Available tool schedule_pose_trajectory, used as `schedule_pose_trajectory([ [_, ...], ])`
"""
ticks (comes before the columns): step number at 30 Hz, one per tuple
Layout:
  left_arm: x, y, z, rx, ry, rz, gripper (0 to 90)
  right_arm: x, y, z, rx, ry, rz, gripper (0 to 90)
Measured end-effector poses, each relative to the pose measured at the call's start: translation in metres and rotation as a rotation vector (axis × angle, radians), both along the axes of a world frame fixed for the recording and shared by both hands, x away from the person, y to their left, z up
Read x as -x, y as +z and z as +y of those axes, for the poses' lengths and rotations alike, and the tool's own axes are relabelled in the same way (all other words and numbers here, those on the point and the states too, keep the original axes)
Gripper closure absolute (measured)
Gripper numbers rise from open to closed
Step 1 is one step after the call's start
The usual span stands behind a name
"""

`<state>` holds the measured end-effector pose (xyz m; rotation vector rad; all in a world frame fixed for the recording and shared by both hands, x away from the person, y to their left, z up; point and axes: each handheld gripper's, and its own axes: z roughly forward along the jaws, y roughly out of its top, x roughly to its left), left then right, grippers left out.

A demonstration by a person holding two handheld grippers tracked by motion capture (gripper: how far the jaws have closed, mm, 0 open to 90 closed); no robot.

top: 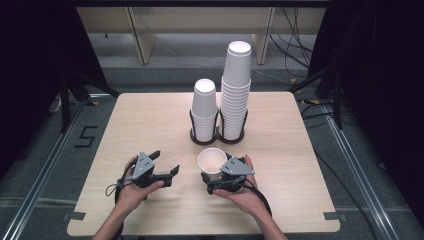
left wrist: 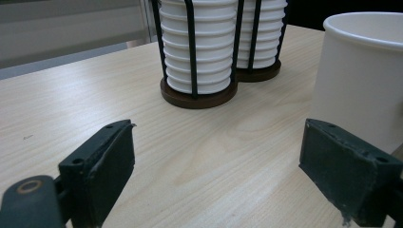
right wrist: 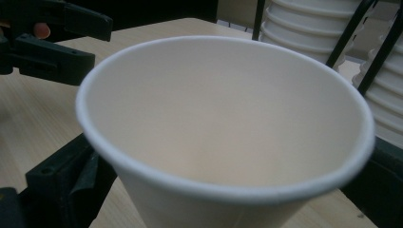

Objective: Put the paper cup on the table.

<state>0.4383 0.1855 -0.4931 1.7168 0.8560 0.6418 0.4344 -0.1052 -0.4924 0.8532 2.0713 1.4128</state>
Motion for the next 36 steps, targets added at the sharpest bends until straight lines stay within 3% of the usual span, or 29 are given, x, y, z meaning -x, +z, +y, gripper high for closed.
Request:
schedule_pose_trajectory([
  [5, -0.001, -0.001, 0.000, 0.008, -0.002, -0.003, 10.9, 0.006, 0.001, -0.008, 0.012, 0.025, -0.004, 0.5],
  [7, 0.000, -0.001, 0.000, -0.001, 0.002, 0.002, 10.9, 0.006, 0.000, -0.011, -0.008, 0.030, -0.010, 0.5],
  [14, 0.000, -0.001, -0.001, -0.005, -0.001, 0.001, 10.9, 0.014, 0.004, -0.025, 0.012, 0.012, -0.009, 0.5],
  [19, 0.000, -0.002, -0.001, -0.007, -0.001, 0.003, 10.9, 0.016, 0.006, -0.034, -0.006, 0.000, -0.024, 0.5],
  [27, 0.000, -0.002, 0.000, -0.007, 0.003, 0.004, 10.8, 0.019, 0.009, -0.052, 0.008, -0.048, -0.040, 0.5],
  [28, 0.000, -0.002, 0.000, -0.007, 0.002, 0.004, 10.8, 0.021, 0.009, -0.053, -0.007, -0.057, -0.007, 0.5],
  [34, -0.001, -0.003, -0.002, 0.000, -0.004, -0.005, 10.8, 0.024, 0.011, -0.071, -0.027, -0.116, -0.018, 0.5],
  [35, -0.001, -0.003, -0.002, 0.000, -0.004, -0.004, 10.8, 0.023, 0.011, -0.076, -0.026, -0.117, -0.042, 0.5],
  [36, -0.001, -0.003, -0.002, 0.001, -0.003, -0.004, 10.8, 0.024, 0.011, -0.079, -0.032, -0.127, -0.026, 0.5],
])
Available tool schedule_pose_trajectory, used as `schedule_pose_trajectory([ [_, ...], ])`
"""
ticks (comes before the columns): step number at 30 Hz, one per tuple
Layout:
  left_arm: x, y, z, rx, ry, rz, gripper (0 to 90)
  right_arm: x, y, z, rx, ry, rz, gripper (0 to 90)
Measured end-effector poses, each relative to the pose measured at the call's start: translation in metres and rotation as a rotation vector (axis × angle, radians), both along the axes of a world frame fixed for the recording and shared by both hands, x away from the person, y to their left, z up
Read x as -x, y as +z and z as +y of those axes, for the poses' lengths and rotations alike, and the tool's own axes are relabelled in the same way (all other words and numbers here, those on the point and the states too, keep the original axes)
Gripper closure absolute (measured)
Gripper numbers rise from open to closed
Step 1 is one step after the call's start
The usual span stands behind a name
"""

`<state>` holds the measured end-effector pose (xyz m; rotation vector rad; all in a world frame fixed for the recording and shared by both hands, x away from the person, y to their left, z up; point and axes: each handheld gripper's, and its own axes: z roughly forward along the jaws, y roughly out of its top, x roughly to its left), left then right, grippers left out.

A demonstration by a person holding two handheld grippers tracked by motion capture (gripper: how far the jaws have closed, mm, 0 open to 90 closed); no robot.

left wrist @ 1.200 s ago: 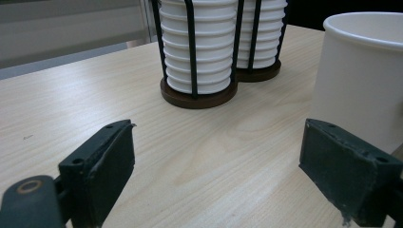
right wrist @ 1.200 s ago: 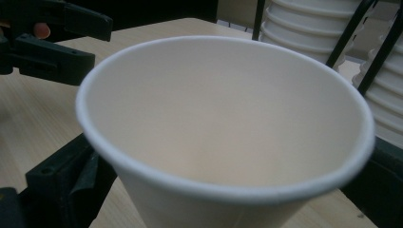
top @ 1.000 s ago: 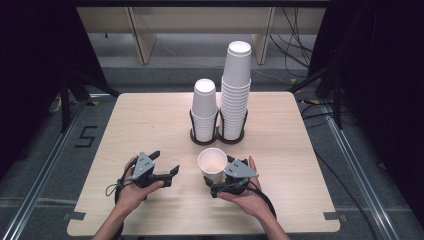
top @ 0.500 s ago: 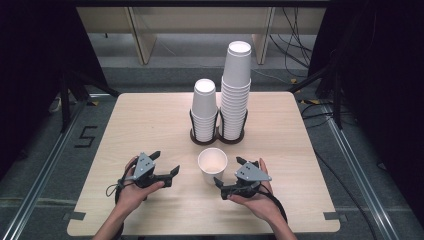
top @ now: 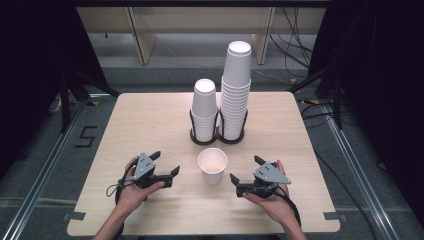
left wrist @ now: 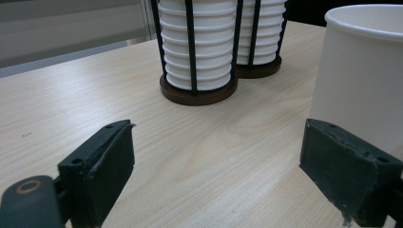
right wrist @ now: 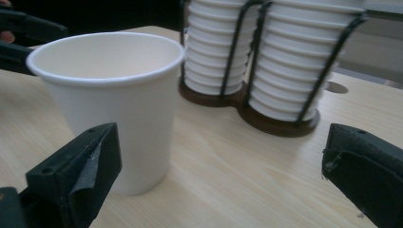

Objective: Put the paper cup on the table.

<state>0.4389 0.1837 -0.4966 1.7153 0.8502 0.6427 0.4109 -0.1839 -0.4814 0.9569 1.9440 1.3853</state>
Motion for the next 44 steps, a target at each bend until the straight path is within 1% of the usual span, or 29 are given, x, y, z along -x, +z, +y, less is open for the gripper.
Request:
schedule_pose_trajectory([
  [2, 0.000, 0.000, 0.000, 0.000, 0.001, 0.000, 10.8, 0.001, 0.000, -0.008, -0.005, -0.020, 0.004, 0.5],
  [3, 0.001, 0.001, 0.000, -0.011, 0.004, 0.008, 10.8, 0.001, 0.000, -0.012, -0.002, -0.038, -0.016, 0.5],
  [4, 0.001, 0.000, 0.000, -0.010, 0.004, 0.008, 10.8, 0.002, 0.001, -0.015, -0.004, -0.046, -0.009, 0.5],
  [6, 0.001, 0.000, 0.000, -0.012, 0.003, 0.008, 10.8, 0.001, 0.000, -0.021, 0.000, -0.069, -0.034, 0.5],
  [7, 0.001, 0.000, 0.000, -0.014, 0.003, 0.010, 10.8, 0.001, 0.001, -0.024, 0.000, -0.072, -0.030, 0.5],
  [8, 0.001, 0.000, 0.000, -0.015, 0.002, 0.009, 10.8, 0.001, 0.001, -0.028, 0.006, -0.092, -0.041, 0.5],
  [9, 0.001, 0.000, -0.001, -0.014, 0.002, 0.009, 10.8, 0.004, 0.000, -0.030, -0.006, -0.119, -0.026, 0.5],
  [13, 0.001, -0.001, 0.000, -0.015, 0.003, 0.011, 10.8, 0.004, 0.001, -0.045, -0.005, -0.163, -0.046, 0.5],
  [14, 0.001, -0.001, 0.000, -0.015, 0.002, 0.012, 10.8, 0.004, 0.000, -0.048, -0.018, -0.162, -0.054, 0.5],
  [16, 0.001, -0.001, 0.000, -0.017, 0.001, 0.012, 10.8, 0.005, 0.000, -0.055, -0.004, -0.199, -0.061, 0.5],
  [17, 0.001, -0.001, -0.001, -0.017, 0.001, 0.012, 10.7, 0.004, -0.001, -0.058, -0.008, -0.201, -0.063, 0.5],
  [18, 0.000, -0.002, -0.001, -0.008, -0.003, 0.005, 10.7, 0.005, -0.001, -0.061, -0.005, -0.218, -0.063, 0.5],
  [23, 0.001, -0.002, -0.002, -0.019, -0.001, 0.011, 10.7, 0.004, -0.004, -0.072, -0.004, -0.262, -0.073, 0.5],
  [25, 0.001, -0.002, -0.002, -0.021, -0.003, 0.012, 10.7, 0.004, -0.004, -0.076, 0.018, -0.286, -0.089, 0.5],
  [26, 0.001, -0.002, -0.001, -0.021, -0.002, 0.012, 10.7, 0.005, -0.005, -0.077, 0.001, -0.296, -0.072, 0.5],
  [27, 0.001, -0.002, -0.001, -0.021, -0.001, 0.012, 10.7, 0.004, -0.005, -0.078, 0.007, -0.307, -0.096, 0.5],
  [28, 0.001, -0.002, -0.001, -0.020, -0.001, 0.012, 10.7, 0.004, -0.006, -0.079, 0.004, -0.297, -0.081, 0.5],
  [29, 0.000, -0.002, -0.001, -0.020, -0.002, 0.010, 10.7, 0.005, -0.006, -0.079, -0.005, -0.304, -0.080, 0.5],
  [30, 0.001, -0.002, -0.001, -0.019, -0.001, 0.011, 10.7, 0.005, -0.007, -0.081, 0.001, -0.322, -0.084, 0.5],
  [31, 0.001, -0.002, -0.001, -0.020, -0.002, 0.010, 10.7, 0.005, -0.007, -0.082, 0.021, -0.323, -0.104, 0.5],
  [32, 0.001, -0.002, -0.001, -0.020, -0.004, 0.010, 10.7, 0.004, -0.008, -0.083, 0.018, -0.318, -0.108, 0.5],
  [33, 0.001, -0.002, -0.002, -0.022, -0.006, 0.012, 10.6, 0.005, -0.008, -0.082, 0.010, -0.332, -0.104, 0.5],
  [34, 0.001, -0.002, -0.002, -0.022, -0.009, 0.011, 10.6, 0.006, -0.008, -0.084, 0.025, -0.344, -0.111, 0.5],
  [36, 0.001, -0.002, -0.002, -0.027, -0.016, 0.012, 10.1, 0.006, -0.008, -0.084, 0.005, -0.339, -0.104, 0.5],
  [39, 0.001, -0.002, -0.003, -0.029, -0.040, 0.021, 9.2, 0.006, -0.008, -0.087, 0.002, -0.358, -0.110, 0.5],
  [40, 0.001, -0.003, -0.005, -0.026, -0.053, 0.019, 8.4, 0.006, -0.007, -0.088, 0.001, -0.362, -0.107, 0.5],
  [41, 0.002, -0.003, -0.006, -0.034, -0.061, 0.031, 6.9, 0.007, -0.007, -0.088, -0.005, -0.375, -0.109, 0.5],
  [42, 0.002, -0.002, -0.006, -0.040, -0.068, 0.035, 5.0, 0.007, -0.007, -0.090, 0.003, -0.368, -0.104, 0.5],
  [44, 0.003, -0.001, -0.010, -0.039, -0.079, 0.040, 0.4, 0.006, -0.007, -0.090, -0.001, -0.374, -0.111, 0.5],
])
